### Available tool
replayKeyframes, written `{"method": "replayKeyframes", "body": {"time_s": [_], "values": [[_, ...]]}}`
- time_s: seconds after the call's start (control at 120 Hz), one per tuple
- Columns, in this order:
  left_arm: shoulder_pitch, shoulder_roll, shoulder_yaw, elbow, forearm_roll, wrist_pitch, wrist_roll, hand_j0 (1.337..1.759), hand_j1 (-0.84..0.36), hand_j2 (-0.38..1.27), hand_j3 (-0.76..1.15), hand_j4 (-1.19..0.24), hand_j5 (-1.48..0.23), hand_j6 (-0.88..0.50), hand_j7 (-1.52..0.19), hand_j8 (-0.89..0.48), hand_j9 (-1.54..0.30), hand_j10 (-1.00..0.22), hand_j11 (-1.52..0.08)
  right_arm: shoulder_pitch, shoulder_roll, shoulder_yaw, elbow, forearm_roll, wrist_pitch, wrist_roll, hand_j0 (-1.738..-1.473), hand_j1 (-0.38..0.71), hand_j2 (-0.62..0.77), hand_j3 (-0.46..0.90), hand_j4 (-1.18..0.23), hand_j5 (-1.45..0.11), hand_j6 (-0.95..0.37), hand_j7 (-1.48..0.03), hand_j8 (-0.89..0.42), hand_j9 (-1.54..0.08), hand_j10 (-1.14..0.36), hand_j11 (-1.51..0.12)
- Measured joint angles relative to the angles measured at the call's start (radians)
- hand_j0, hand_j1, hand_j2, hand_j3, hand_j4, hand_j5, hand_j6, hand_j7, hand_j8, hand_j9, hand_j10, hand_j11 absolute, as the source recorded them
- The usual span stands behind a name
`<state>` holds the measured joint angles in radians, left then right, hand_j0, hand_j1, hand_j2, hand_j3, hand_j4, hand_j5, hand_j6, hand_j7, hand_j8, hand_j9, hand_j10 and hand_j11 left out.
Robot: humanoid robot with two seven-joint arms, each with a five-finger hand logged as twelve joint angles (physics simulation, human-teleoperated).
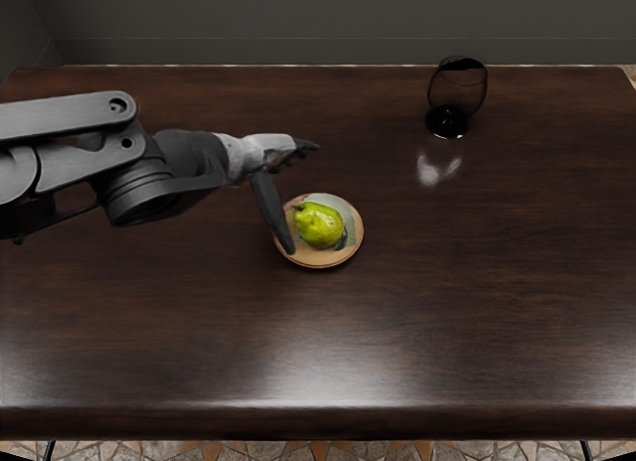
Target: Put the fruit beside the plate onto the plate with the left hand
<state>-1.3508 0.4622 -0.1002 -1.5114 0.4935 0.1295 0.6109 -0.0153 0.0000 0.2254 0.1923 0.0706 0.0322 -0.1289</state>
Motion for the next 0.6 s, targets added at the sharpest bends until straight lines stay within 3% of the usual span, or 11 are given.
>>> {"method": "replayKeyframes", "body": {"time_s": [0.225, 0.383, 0.467, 0.6], "values": [[0.074, 0.152, -0.123, -0.057, -0.099, -0.044, 0.000, 1.658, 0.35, 0.00, 0.00, 0.00, 0.00, 0.00, 0.00, 0.00, 0.00, 0.00, 0.00, 0.000, 0.000, 0.000, 0.001, 0.000, 0.000, 0.000, -1.658, -0.32, -0.01, 0.00, -0.03, -0.03, -0.03, -0.03, -0.03, -0.03, -0.03, -0.03], [0.138, 0.277, -0.213, -0.066, -0.292, -0.158, 0.000, 1.658, 0.35, 0.00, 0.00, 0.00, 0.00, 0.00, 0.00, 0.00, 0.00, 0.00, 0.00, 0.000, 0.000, 0.001, 0.004, 0.000, 0.000, 0.001, -1.658, -0.32, -0.01, 0.00, -0.03, -0.03, -0.03, -0.03, -0.03, -0.03, -0.03, -0.03], [0.219, 0.319, -0.277, -0.066, -0.394, -0.231, 0.000, 1.658, 0.35, 0.00, 0.00, 0.00, 0.00, 0.00, 0.00, 0.00, 0.00, 0.00, 0.00, 0.000, 0.000, 0.001, 0.007, 0.001, 0.000, 0.001, -1.658, -0.32, -0.01, 0.00, -0.03, -0.03, -0.03, -0.03, -0.03, -0.03, -0.03, -0.03], [0.247, 0.404, -0.336, -0.062, -0.522, -0.321, 0.000, 1.658, 0.35, 0.00, 0.00, 0.00, 0.00, 0.00, 0.00, 0.00, 0.00, 0.00, 0.00, 0.000, 0.000, 0.002, 0.010, 0.001, 0.000, 0.002, -1.658, -0.32, -0.01, 0.00, -0.03, -0.03, -0.03, -0.03, -0.03, -0.03, -0.03, -0.03]]}}
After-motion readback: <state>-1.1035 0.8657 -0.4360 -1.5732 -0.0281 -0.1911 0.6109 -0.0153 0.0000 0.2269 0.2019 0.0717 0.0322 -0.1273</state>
